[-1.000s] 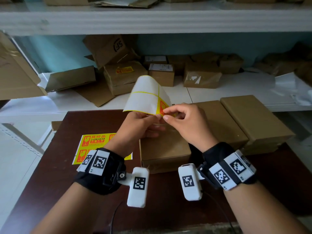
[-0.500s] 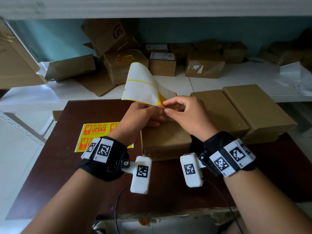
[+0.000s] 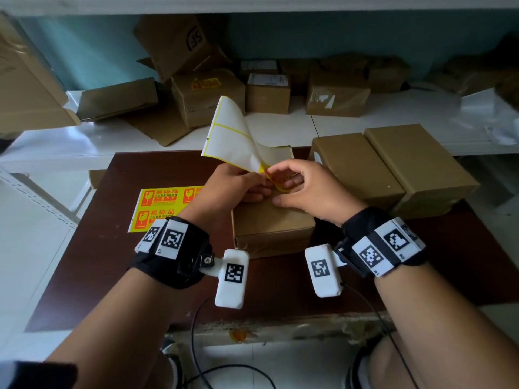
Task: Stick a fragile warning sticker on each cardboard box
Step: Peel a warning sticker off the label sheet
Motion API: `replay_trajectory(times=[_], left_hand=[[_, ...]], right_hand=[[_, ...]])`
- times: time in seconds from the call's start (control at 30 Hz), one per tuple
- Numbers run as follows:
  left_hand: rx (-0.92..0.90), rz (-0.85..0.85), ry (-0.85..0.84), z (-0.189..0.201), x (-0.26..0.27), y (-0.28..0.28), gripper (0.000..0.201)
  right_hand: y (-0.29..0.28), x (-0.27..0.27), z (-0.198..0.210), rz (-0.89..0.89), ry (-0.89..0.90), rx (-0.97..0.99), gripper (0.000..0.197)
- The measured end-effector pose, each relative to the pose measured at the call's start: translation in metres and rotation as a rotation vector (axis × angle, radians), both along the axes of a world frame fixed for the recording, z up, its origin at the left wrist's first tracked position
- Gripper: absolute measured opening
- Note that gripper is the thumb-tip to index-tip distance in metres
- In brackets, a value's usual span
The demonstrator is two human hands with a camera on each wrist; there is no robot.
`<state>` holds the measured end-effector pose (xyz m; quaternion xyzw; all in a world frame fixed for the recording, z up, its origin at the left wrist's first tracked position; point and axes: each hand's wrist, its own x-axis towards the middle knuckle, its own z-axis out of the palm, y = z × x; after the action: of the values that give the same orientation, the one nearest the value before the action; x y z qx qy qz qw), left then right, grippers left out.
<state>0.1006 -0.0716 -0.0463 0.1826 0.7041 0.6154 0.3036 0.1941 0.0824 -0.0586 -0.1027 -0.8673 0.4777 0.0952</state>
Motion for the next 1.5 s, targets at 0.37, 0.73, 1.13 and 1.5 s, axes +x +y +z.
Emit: replay_trajectory(times=[0.37,0.73,1.13,1.5], left_hand=[[-0.007,-0.046,-0.032,0.008,0.004,-0.003,0.021],[0.137,-0.06,-0.016,0.012,-0.016,0.0,0.015],[0.152,-0.059,-0.047,0.006,-0.012,0.003,0.021],[0.154,-0.057,-0.015,0.001,-0.015,0.003,0.018]], right_hand=[[-0.001,0.005,0.011,-0.003,0.035,-0.008,0.025],[0.005,-0.026,0.018,-0.172,0.224,-0.039,0.012],[0.008,-0.017,0.019,-0.18,0.206,0.03,0.012],[0.007,-0.016,0.021,-0.179,0.191,0.053,0.009]])
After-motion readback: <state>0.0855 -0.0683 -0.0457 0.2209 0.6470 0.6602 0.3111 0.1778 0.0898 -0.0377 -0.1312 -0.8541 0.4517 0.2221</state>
